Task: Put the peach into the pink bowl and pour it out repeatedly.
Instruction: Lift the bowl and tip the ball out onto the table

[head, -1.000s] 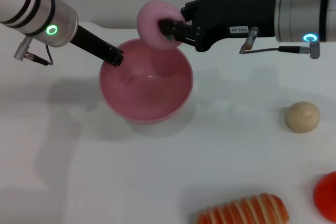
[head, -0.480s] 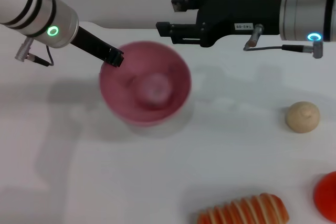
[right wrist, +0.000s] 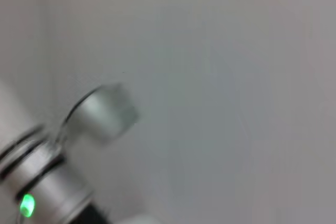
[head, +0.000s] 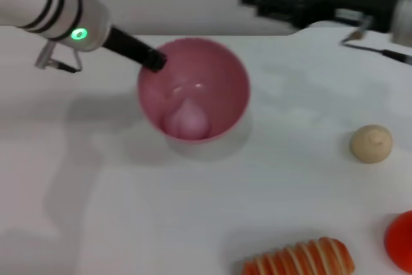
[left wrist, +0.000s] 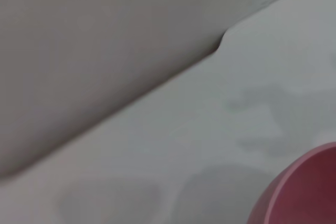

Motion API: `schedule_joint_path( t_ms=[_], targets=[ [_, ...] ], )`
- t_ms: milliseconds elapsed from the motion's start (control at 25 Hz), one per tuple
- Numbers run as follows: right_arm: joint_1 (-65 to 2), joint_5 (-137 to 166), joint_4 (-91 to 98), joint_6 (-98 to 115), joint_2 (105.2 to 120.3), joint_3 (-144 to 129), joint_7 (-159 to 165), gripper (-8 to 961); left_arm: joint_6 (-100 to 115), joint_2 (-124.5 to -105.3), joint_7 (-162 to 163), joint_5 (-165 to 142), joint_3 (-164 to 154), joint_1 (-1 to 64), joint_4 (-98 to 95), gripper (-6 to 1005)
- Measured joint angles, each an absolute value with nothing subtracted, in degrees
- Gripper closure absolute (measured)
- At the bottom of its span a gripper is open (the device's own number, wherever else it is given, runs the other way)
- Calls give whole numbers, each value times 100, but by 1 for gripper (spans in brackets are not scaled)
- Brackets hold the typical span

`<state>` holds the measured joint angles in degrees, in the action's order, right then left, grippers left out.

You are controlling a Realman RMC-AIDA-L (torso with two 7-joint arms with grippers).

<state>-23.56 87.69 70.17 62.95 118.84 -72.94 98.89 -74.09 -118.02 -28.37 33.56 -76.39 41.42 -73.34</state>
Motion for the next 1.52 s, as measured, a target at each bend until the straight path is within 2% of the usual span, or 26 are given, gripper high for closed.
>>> schedule_joint_path(
  t_ms=[280,600,800,1000,1520],
  targets=[
    [-1557,5096,4949,7186,11888,-6553,6162,316,-5278,-11802,-3498,4128,-8815,3579,-7591,952],
    [-1387,2514,2424,9020,11882,-5870,3657,317,-2191,-11805,-3864,4369,-10517,2757,-7649,952],
    [-1306,2349,2067,9064,11887,-5412,3553,317,-202,-11808,-4114,4232,-11849,2205,-7549,952],
    [-1295,2337,1899,9035,11881,-5158,3544,317,1251,-11805,-4416,4227,-12672,1919,-7282,952],
    [-1481,2324,1609,9010,11873,-5069,3259,318,3741,-11824,-4541,4218,-13903,1894,-6360,951]
  ],
)
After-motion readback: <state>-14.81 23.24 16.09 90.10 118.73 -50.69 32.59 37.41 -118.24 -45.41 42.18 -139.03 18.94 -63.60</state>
